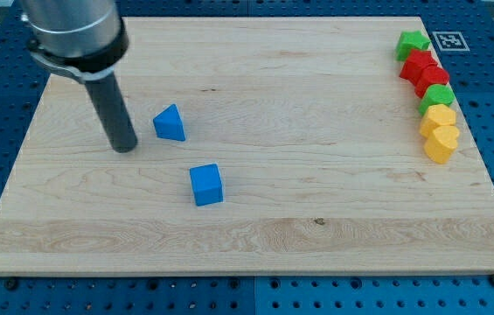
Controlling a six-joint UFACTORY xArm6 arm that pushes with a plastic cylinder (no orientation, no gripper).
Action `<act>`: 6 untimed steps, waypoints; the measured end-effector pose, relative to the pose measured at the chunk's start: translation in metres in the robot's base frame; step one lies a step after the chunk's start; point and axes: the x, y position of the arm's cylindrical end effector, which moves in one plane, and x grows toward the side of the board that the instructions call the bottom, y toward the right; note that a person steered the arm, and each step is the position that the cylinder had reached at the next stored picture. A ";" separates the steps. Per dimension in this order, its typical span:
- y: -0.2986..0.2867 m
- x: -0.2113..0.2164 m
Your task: Move the blue triangle to the up side of blue cube
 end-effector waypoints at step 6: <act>0.071 -0.024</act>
